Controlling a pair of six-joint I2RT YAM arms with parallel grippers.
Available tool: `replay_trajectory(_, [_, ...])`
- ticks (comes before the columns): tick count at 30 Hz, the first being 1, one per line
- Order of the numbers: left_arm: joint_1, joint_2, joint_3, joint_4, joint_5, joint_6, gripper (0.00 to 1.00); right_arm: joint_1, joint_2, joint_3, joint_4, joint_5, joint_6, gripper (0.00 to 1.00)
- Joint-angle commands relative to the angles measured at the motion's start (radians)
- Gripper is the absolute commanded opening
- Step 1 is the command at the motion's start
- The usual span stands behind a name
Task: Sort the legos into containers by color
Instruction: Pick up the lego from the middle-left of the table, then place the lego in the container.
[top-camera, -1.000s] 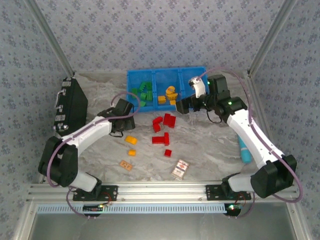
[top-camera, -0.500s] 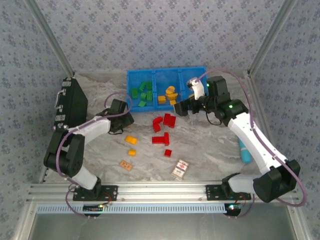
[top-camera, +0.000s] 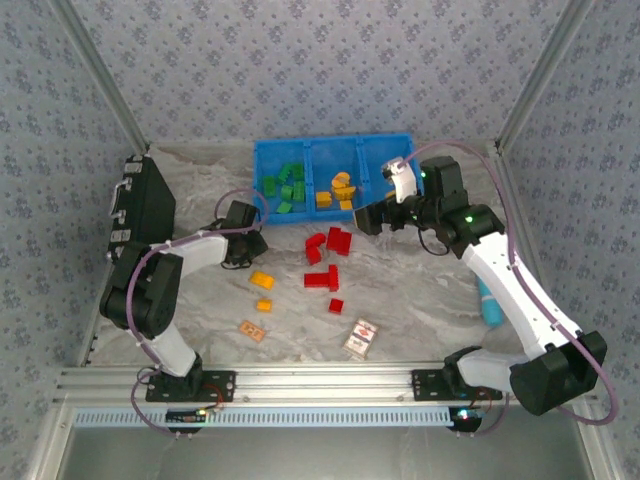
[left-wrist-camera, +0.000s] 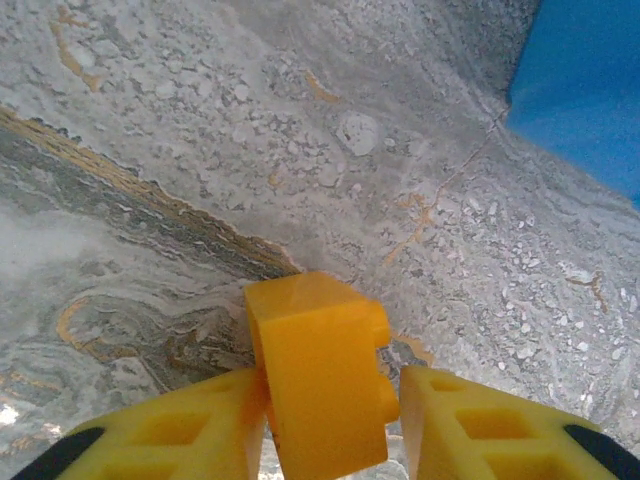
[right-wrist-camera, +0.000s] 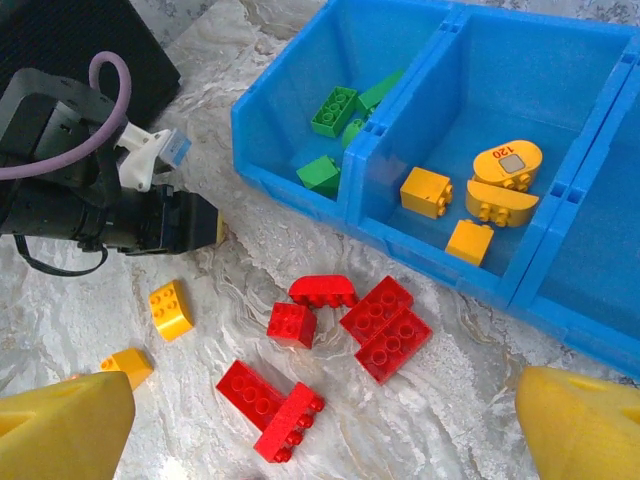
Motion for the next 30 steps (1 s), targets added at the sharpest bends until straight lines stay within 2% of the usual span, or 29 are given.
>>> replay_trajectory(1, [-0.001,0.012,0.005,-0.003,-0.007,0.011,0.34,-0.008,-0.022,-0.008,-0.019,0.013,-0.024,1.0])
replay_trajectory(9, [-0.001,0.001,0.014,-0.048,-0.022,0.049,0.24,-0.009,-0.029,-0.025,-0.013,0.023,-0.022,1.0])
replay_trajectory(16, [-0.044,-0.075,0.135,-0.21,-0.072,0.146,0.22,-0.009,-0.03,-0.025,-0.02,0.027,-0.025,1.0])
replay_trajectory(24, [-0.082,-0.159,0.288,-0.262,0.012,0.174,0.23,-0.011,-0.032,-0.058,-0.026,0.037,-0.025,1.0])
replay_trajectory(30, [-0.157,-0.049,0.51,-0.204,0.083,0.207,0.24,-0.014,-0.016,-0.042,-0.057,-0.042,-0.038,1.0])
